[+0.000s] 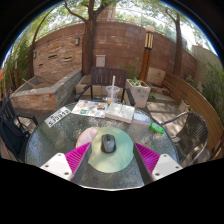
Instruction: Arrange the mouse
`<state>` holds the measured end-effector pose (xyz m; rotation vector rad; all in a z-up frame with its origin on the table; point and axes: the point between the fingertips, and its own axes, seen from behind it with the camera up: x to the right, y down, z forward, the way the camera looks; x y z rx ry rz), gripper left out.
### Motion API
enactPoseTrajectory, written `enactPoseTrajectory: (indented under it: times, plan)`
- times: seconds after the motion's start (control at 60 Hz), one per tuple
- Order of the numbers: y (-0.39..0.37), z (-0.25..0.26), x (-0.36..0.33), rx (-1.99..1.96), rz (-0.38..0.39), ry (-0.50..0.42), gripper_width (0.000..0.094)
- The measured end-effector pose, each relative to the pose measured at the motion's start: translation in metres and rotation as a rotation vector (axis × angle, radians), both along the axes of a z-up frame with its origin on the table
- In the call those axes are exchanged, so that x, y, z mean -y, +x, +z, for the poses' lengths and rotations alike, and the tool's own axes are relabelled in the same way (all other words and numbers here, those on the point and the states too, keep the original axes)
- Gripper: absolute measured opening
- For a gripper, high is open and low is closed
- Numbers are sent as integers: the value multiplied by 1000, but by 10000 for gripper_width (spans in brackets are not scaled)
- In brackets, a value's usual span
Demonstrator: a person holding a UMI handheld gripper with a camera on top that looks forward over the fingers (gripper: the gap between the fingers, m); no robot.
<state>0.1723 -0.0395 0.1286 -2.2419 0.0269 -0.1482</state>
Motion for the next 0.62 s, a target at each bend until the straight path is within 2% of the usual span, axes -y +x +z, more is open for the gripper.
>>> enactPoseTrajectory:
  times: [0.233,0.617]
  plan:
    - [-10,57,69,8,-66,2,859]
    - [-19,86,98,36,-58,35,855]
